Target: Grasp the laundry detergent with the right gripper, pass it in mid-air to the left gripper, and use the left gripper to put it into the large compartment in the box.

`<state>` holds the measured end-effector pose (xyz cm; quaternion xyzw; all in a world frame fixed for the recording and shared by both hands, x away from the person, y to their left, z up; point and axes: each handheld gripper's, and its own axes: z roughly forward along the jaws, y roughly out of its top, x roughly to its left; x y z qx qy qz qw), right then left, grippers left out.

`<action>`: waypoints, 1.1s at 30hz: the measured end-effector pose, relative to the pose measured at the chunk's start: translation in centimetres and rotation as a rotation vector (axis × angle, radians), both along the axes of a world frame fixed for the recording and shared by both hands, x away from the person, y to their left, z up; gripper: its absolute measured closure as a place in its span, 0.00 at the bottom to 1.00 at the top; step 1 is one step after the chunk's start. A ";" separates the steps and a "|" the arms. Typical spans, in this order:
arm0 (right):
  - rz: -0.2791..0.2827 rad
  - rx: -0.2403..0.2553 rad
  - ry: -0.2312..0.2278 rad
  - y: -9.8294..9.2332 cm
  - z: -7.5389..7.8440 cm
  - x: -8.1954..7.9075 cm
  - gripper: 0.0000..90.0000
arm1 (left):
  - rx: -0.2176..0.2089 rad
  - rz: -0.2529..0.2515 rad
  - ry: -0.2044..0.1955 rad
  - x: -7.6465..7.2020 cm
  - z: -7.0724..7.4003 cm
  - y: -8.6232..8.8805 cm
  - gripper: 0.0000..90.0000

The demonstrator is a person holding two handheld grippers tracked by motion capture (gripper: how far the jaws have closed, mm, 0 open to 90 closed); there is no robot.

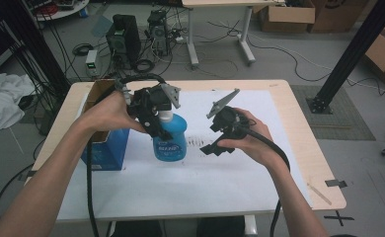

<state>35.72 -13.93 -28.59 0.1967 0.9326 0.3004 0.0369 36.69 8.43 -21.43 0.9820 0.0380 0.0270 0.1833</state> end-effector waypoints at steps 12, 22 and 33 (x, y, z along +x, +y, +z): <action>-0.168 -0.115 -0.013 -3.2 0.5 0.6 0.18 | 0.022 0.154 0.013 1.2 0.9 0.7 0.43; -0.259 -0.200 0.027 -4.8 -0.5 1.0 0.19 | 0.021 0.318 0.011 2.2 2.3 1.5 0.43; -0.302 -0.264 0.037 -5.5 -0.9 1.9 0.19 | -0.004 0.503 -0.025 2.8 4.5 2.7 0.43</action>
